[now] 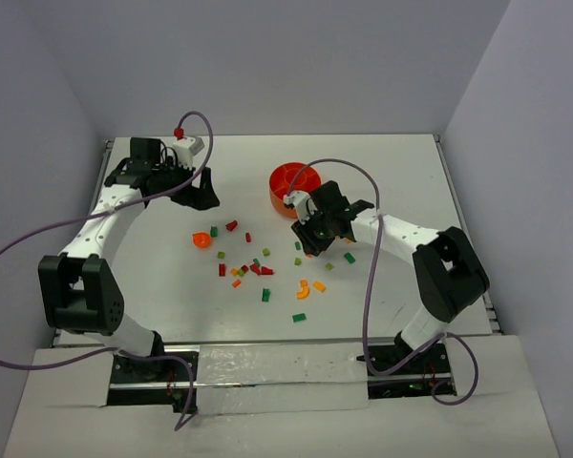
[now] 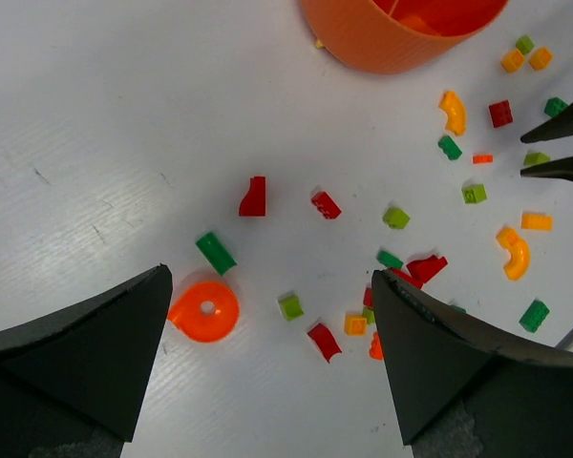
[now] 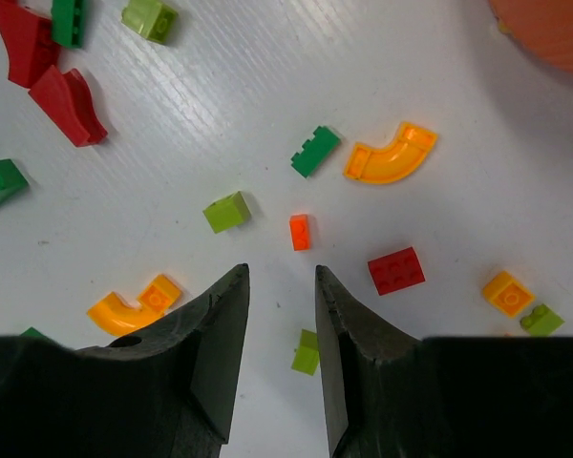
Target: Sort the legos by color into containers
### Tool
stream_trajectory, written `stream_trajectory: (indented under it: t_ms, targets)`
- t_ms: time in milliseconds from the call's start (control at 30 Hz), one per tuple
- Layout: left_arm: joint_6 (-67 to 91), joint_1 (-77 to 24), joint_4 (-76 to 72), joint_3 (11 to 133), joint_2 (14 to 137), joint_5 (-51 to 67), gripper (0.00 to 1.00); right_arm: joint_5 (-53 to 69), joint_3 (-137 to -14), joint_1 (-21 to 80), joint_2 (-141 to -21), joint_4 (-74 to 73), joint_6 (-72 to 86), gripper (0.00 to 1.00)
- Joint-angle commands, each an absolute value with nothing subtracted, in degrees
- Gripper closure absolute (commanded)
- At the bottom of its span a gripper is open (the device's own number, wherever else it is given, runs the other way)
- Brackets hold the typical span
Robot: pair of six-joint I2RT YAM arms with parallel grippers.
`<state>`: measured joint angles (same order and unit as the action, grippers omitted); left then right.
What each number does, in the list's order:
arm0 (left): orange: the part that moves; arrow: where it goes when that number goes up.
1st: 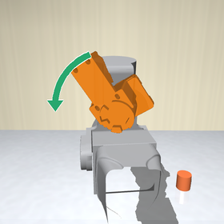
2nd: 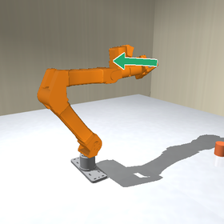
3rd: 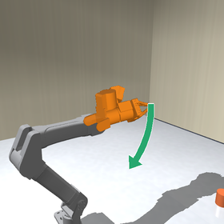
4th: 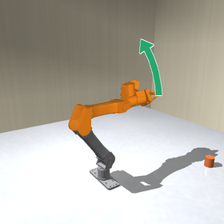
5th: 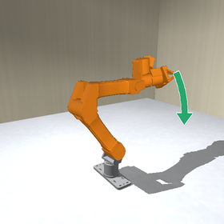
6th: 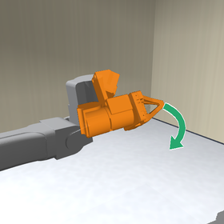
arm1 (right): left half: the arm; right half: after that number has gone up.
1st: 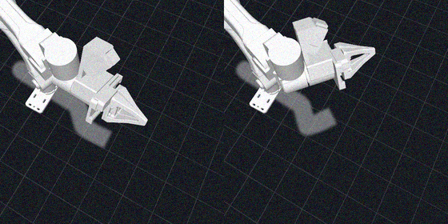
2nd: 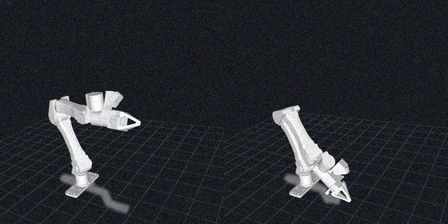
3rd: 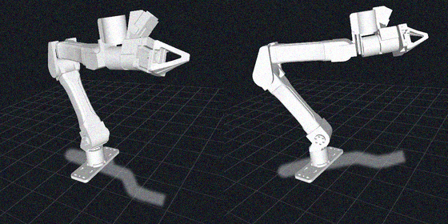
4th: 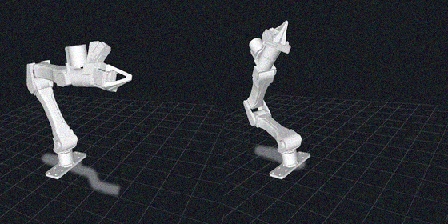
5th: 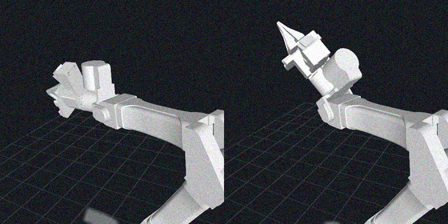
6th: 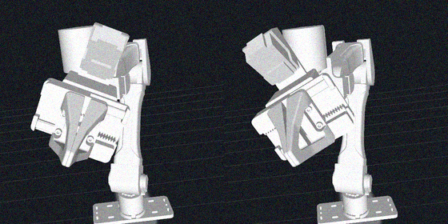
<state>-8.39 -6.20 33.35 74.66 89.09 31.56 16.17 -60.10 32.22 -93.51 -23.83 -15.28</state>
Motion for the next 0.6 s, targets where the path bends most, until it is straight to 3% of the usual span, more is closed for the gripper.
stream_trajectory:
  t_ms: [0, 333, 567]
  targets:
    - [-9.85, -6.06, 29.71, 70.99, 84.31, 34.72, 0.05, 14.15, -63.35, 32.34, -94.11, -25.05, -15.64, 0.59]
    - [-6.80, -6.15, 27.29, 68.08, 82.23, 35.30, 0.04, 15.22, -64.00, 32.34, -98.05, -26.02, -18.43, 0.59]
    - [-8.89, -6.15, 30.28, 69.35, 81.24, 34.33, 0.04, 16.04, -68.27, 32.27, -102.37, -26.47, -18.35, 0.53]
